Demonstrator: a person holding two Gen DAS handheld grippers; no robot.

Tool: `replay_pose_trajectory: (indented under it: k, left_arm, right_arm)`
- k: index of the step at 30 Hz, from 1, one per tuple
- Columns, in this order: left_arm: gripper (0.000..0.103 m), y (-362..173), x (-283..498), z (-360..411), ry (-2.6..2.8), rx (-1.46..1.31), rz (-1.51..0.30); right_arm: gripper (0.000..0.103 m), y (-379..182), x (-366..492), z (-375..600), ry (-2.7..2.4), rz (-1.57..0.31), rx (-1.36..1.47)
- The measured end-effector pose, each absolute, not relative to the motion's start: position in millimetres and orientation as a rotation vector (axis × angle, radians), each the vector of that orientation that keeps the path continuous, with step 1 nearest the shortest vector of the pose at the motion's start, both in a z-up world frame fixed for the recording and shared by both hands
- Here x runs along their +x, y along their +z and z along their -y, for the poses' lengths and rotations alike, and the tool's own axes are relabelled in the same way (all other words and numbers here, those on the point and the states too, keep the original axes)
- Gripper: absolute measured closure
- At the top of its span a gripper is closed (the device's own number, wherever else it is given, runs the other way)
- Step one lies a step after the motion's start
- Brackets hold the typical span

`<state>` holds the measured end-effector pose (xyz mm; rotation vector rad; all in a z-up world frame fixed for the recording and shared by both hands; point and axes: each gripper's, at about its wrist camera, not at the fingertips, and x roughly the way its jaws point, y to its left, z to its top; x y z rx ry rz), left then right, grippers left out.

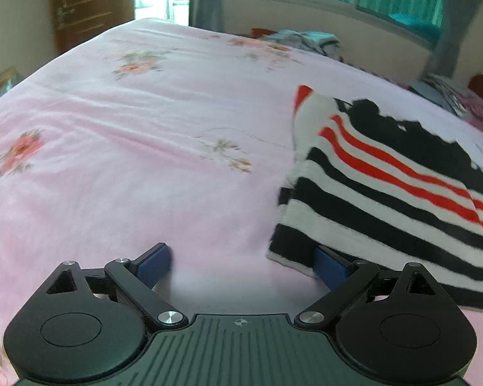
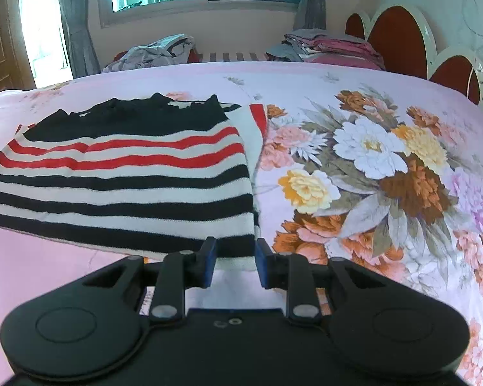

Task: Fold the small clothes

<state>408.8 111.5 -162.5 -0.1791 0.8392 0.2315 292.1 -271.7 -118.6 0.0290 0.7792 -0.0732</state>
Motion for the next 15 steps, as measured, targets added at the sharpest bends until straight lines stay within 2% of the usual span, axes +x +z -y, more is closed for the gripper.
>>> replay_pose_trajectory:
  k: [2, 3, 4, 7, 9, 11, 15]
  left_arm:
    - [0.009, -161, 406, -111, 0.238, -0.167, -0.844]
    - [0.021, -157, 403, -110, 0.233, -0.171, -0.838]
    - [0.026, -153, 399, -109, 0.209, -0.198, -0.823]
    - [0.029, -146, 385, -107, 0.105, -0.343, -0.793]
    - [0.034, -151, 384, -106, 0.035, -0.486, -0.803]
    - [0.039, -161, 384, -106, 0.004, -0.624, -0.818]
    - [0.039, -176, 393, -114, 0.017, -0.769, -0.782]
  right_arm:
    - [0.078, -115, 289, 276, -0.075, -0.770, 0.039]
    - [0.078, -113, 288, 277, -0.072, -0.764, 0.046]
    - [0.078, -110, 287, 279, -0.066, -0.756, 0.053]
    - [0.081, -105, 288, 277, -0.043, -0.733, 0.077]
    - [0.091, -103, 292, 273, -0.015, -0.722, 0.107]
    - [0.095, -102, 299, 266, 0.010, -0.716, 0.119]
    - [0.099, -101, 314, 247, 0.078, -0.717, 0.127]
